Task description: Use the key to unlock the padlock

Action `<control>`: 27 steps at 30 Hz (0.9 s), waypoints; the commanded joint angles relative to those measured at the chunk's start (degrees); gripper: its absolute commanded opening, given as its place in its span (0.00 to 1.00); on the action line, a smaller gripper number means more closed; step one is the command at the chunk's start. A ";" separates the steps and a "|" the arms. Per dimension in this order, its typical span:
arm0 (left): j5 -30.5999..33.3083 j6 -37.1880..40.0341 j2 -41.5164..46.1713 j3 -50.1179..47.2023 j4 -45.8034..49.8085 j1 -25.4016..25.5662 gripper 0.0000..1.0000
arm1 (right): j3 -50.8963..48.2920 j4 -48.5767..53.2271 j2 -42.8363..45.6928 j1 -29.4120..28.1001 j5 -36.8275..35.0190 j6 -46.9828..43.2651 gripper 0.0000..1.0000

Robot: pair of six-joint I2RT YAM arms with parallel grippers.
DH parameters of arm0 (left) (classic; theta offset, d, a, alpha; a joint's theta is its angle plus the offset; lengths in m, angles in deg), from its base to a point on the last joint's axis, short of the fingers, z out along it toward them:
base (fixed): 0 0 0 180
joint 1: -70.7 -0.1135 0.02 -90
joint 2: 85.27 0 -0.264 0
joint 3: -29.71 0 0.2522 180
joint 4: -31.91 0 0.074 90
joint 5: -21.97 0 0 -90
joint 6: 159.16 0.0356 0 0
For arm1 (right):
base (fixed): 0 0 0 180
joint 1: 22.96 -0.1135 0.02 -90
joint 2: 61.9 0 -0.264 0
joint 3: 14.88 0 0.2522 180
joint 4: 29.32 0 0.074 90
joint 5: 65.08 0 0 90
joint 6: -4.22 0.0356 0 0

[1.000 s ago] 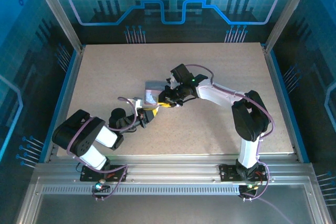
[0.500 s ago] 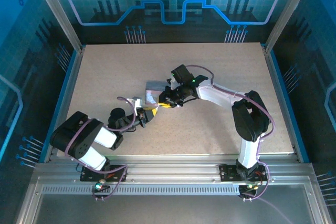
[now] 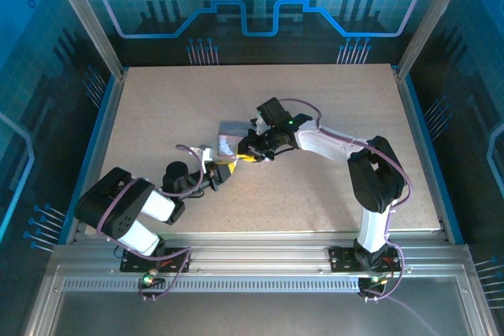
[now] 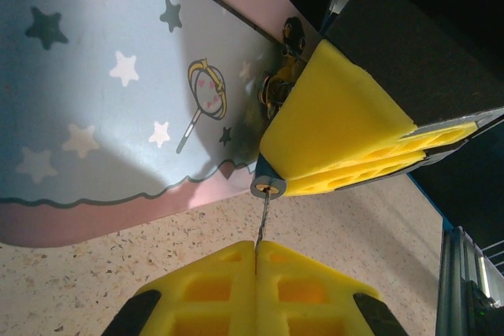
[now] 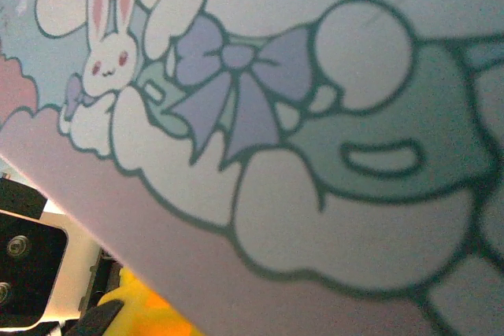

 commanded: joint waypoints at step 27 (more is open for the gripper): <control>3.88 3.37 8.38 4.10 10.37 2.90 0.00 | 1.17 0.63 1.67 -1.34 1.10 -0.01 0.00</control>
